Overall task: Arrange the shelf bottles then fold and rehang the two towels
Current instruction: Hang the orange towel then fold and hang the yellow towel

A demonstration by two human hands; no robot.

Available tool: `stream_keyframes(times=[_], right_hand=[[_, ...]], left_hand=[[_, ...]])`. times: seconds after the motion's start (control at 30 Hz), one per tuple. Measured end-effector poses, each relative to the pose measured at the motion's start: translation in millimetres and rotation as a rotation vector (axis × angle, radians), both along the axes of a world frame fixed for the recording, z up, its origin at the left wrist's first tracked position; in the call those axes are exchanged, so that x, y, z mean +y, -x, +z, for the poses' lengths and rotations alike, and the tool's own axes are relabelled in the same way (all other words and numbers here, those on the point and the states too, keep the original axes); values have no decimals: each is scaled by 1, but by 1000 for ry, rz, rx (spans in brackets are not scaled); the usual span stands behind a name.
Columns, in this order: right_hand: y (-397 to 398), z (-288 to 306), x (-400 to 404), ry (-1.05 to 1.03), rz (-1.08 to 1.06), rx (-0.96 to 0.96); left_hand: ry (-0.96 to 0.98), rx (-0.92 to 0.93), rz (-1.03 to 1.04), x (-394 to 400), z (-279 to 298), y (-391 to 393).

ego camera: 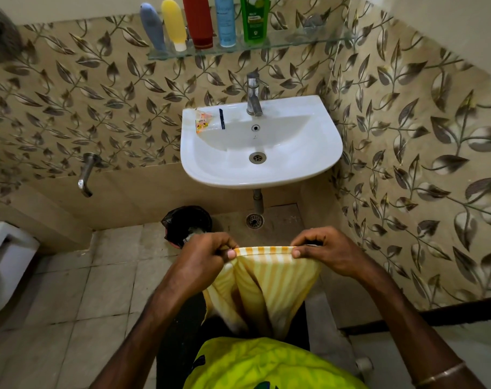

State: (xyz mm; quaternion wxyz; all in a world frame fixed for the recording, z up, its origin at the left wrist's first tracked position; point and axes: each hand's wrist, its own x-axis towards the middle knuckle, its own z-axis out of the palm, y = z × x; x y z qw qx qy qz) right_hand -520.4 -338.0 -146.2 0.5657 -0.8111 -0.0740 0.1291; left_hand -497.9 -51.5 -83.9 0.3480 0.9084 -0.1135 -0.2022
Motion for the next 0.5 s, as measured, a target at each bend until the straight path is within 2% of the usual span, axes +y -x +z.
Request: stream_keyframes(times=[0.2, 0.37, 0.5], right_hand=[[5, 2, -10, -1, -27, -13], [12, 15, -5, -192, -56, -19], [16, 25, -4, -286, 25, 43]], left_hand=[[4, -33, 95, 10, -1, -7], [26, -51, 154, 11, -5, -13], [20, -74, 179, 10, -8, -18]])
